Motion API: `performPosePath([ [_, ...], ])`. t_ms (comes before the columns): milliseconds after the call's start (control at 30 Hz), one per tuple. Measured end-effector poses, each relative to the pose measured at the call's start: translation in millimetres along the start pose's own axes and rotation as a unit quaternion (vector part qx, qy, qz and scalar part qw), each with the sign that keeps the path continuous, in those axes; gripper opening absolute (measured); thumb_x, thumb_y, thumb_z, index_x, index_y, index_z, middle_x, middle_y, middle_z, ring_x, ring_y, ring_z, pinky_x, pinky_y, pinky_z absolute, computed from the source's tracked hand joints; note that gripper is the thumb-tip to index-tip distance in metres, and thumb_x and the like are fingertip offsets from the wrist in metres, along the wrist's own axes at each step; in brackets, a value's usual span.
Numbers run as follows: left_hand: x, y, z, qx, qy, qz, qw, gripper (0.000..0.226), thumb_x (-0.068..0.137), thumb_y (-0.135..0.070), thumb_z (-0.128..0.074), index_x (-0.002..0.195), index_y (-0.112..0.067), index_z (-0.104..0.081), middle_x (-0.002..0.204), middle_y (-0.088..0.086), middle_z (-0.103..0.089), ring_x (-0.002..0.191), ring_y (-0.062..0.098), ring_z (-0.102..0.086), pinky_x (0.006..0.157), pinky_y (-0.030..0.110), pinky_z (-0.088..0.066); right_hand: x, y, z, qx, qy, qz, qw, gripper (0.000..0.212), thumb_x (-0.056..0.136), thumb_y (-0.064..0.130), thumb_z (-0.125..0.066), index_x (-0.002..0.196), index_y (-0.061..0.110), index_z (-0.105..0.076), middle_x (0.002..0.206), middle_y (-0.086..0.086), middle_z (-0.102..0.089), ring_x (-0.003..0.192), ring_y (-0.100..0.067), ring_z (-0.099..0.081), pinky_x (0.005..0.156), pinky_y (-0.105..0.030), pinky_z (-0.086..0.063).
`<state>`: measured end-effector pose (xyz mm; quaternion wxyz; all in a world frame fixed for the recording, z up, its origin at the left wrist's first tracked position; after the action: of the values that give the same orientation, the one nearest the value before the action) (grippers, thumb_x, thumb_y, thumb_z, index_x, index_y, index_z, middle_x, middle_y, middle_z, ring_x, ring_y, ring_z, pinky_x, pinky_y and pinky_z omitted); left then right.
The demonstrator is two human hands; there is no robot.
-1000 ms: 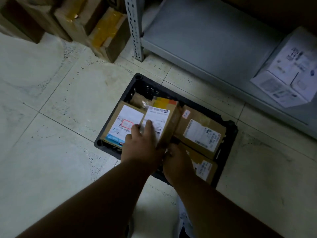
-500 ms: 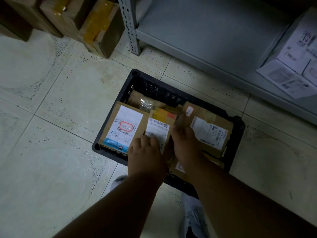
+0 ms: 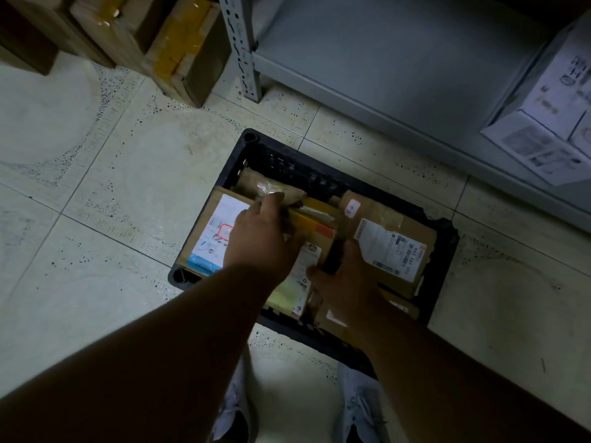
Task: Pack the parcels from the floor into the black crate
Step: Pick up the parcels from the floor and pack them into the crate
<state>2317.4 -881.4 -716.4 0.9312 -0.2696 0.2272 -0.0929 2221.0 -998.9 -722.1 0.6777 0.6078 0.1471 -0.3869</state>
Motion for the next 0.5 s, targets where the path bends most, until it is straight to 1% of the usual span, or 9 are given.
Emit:
performPosePath([
  [67, -2.3, -0.5, 0.5, -0.009, 0.015, -0.014, 1.0, 0.054, 0.083, -0.046, -0.067, 0.13, -0.033, -0.044, 0.118, 0.001, -0.055, 0.108, 0.02, -0.056, 0.089, 0.038, -0.051, -0.4, -0.5, 3.3, -0.022, 0.008, -0.006, 1.0, 0.031, 0.089, 0.009, -0.068, 0.106, 0.027, -0.048, 0.102, 0.007, -0.065, 0.102, -0.02, -0.067, 0.055, -0.014, -0.053],
  [100, -4.8, 0.5, -0.5, -0.005, 0.024, -0.021, 0.999, 0.055, 0.083, -0.049, -0.066, 0.131, -0.036, -0.042, 0.12, 0.002, -0.052, 0.108, 0.021, -0.055, 0.088, 0.039, -0.052, -0.1, -1.3, 4.6, -0.032, 0.016, -0.007, 0.999, 0.026, 0.092, 0.012, -0.066, 0.106, 0.026, -0.049, 0.099, 0.008, -0.065, 0.096, -0.017, -0.068, 0.055, -0.014, -0.052],
  [200, -12.5, 0.7, -8.7, 0.044, 0.042, -0.035, 0.998, 0.076, 0.074, -0.067, -0.062, 0.138, -0.04, -0.033, 0.135, 0.007, -0.039, 0.12, 0.026, -0.047, 0.094, 0.043, -0.051, 3.0, 2.0, 8.7, -0.045, 0.03, -0.004, 0.999, 0.004, 0.099, 0.02, -0.053, 0.104, 0.02, -0.054, 0.094, 0.0, -0.065, 0.081, -0.012, -0.066, 0.059, -0.02, -0.05],
  [267, -14.8, -2.1, -13.9, 0.064, 0.034, -0.022, 0.997, 0.087, 0.07, -0.071, -0.064, 0.142, -0.036, -0.029, 0.138, 0.008, -0.035, 0.124, 0.027, -0.042, 0.096, 0.044, -0.049, 11.2, 4.7, 12.7, -0.138, 0.017, 0.01, 0.99, 0.01, 0.102, 0.02, -0.046, 0.1, 0.019, -0.055, 0.091, 0.001, -0.061, 0.077, -0.009, -0.06, 0.061, -0.019, -0.043],
  [333, -16.1, -5.2, -16.0, 0.054, 0.017, -0.009, 0.998, 0.086, 0.07, -0.068, -0.066, 0.14, -0.031, -0.032, 0.135, 0.008, -0.037, 0.123, 0.028, -0.043, 0.095, 0.041, -0.048, 23.8, 7.0, 19.5, -0.252, -0.01, 0.043, 0.967, 0.015, 0.102, 0.018, -0.043, 0.108, 0.019, -0.057, 0.1, 0.003, -0.059, 0.084, -0.011, -0.055, 0.068, -0.019, -0.041],
  [400, -17.8, -8.5, -14.9, 0.038, -0.011, -0.001, 0.999, 0.081, 0.07, -0.065, -0.067, 0.135, -0.029, -0.036, 0.131, 0.008, -0.039, 0.119, 0.027, -0.044, 0.091, 0.04, -0.048, 39.5, 7.2, 25.5, -0.29, -0.01, 0.042, 0.956, 0.025, 0.102, 0.021, -0.045, 0.125, 0.024, -0.053, 0.106, 0.003, -0.059, 0.093, -0.014, -0.055, 0.08, -0.027, -0.045],
  [433, -19.1, -10.0, -13.5, 0.032, -0.026, 0.005, 0.999, 0.079, 0.069, -0.065, -0.066, 0.133, -0.028, -0.038, 0.13, 0.007, -0.04, 0.118, 0.026, -0.044, 0.09, 0.04, -0.048, 46.3, 4.8, 25.6, -0.311, 0.012, 0.026, 0.95, 0.028, 0.102, 0.024, -0.046, 0.129, 0.027, -0.05, 0.105, 0.004, -0.058, 0.096, -0.016, -0.055, 0.085, -0.03, -0.046],
  [467, -20.9, -12.2, -12.7, 0.028, -0.039, 0.008, 0.999, 0.077, 0.069, -0.066, -0.066, 0.13, -0.027, -0.04, 0.13, 0.007, -0.041, 0.117, 0.025, -0.045, 0.09, 0.04, -0.049, 51.8, 2.7, 24.0, -0.352, 0.05, 0.001, 0.935, 0.025, 0.101, 0.027, -0.047, 0.126, 0.026, -0.051, 0.103, 0.003, -0.058, 0.098, -0.018, -0.058, 0.088, -0.033, -0.047],
  [500, -23.0, -14.6, -12.7, 0.03, -0.05, 0.004, 0.998, 0.074, 0.069, -0.066, -0.065, 0.126, -0.025, -0.042, 0.131, 0.006, -0.041, 0.116, 0.024, -0.045, 0.09, 0.039, -0.049, 55.2, 1.0, 22.0, -0.414, 0.094, -0.022, 0.905, 0.02, 0.101, 0.027, -0.048, 0.119, 0.021, -0.053, 0.102, 0.001, -0.059, 0.101, -0.021, -0.06, 0.09, -0.033, -0.048],
])
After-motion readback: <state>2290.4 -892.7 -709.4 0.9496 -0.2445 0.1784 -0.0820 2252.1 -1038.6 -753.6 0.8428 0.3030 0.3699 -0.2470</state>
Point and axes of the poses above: each hand's wrist, its own x-axis towards the middle knuckle, its own z-axis out of the back of the hand, y = z × x, the point moved 3 cm from there along x, towards the middle knuckle
